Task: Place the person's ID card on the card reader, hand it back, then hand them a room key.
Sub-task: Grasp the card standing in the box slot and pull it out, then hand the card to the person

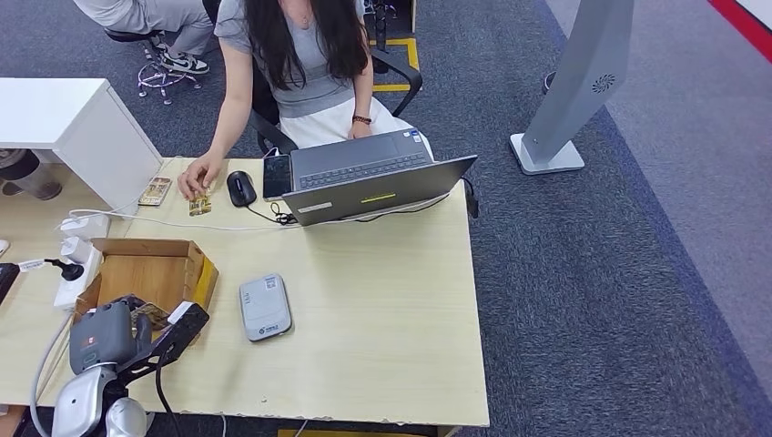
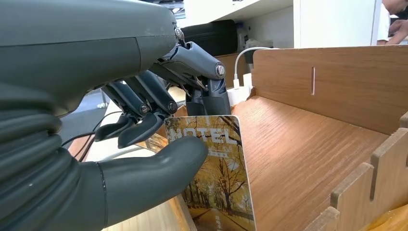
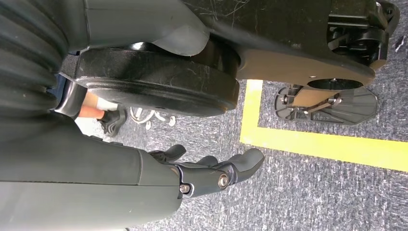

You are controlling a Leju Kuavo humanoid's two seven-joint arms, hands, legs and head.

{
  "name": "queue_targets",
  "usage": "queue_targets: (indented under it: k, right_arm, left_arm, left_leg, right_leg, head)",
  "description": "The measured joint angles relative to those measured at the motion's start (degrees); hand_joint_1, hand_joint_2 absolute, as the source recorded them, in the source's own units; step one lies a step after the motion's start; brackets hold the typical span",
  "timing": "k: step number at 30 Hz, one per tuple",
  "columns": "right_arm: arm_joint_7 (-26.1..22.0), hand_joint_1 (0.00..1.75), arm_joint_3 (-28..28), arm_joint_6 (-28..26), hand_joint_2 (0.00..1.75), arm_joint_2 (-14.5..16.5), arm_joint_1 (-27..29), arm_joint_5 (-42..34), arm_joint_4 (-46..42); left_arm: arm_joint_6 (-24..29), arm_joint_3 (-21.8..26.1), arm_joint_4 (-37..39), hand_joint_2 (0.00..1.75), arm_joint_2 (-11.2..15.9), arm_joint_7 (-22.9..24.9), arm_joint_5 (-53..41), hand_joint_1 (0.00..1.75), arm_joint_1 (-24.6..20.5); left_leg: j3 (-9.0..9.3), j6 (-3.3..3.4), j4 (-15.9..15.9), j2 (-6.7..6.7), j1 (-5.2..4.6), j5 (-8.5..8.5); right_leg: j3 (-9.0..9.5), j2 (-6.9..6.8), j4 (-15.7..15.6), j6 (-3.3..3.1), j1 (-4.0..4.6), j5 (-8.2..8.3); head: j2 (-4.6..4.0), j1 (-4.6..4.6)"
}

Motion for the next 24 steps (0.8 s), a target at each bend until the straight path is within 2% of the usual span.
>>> queue_targets:
  k: [8,13,24]
  right_arm:
    - [0.0,0.00,0.0,0.4,1.75,0.0,0.0,0.4,0.0]
    - [-0.1,0.00,0.0,0.8,1.75,0.0,0.0,1.4,0.0]
    - [-0.1,0.00,0.0,0.8,1.75,0.0,0.0,1.4,0.0]
  left_arm:
    - [0.4,0.0,0.0,1.75,0.0,0.0,0.4,1.75,-0.1]
    - [2.9,-0.5,-0.3,1.75,0.3,-0.2,0.6,1.75,-3.9]
    - [2.9,-1.0,-0.4,1.75,0.4,-0.2,0.6,1.75,-4.8]
  left_leg:
    - [0.00,0.00,0.0,0.00,0.00,0.00]
    - [0.01,0.01,0.0,0.01,0.00,0.01]
    - [0.00,0.00,0.0,0.01,0.00,0.01]
  right_leg:
    - [0.00,0.00,0.0,0.00,0.00,0.00]
    - [0.01,0.00,0.0,-0.02,0.00,0.03]
    - [-0.01,0.01,0.0,-0.02,0.00,0.02]
  head:
    - [0.00,0.01]
    - [0.00,0.01]
    - [0.00,0.00]
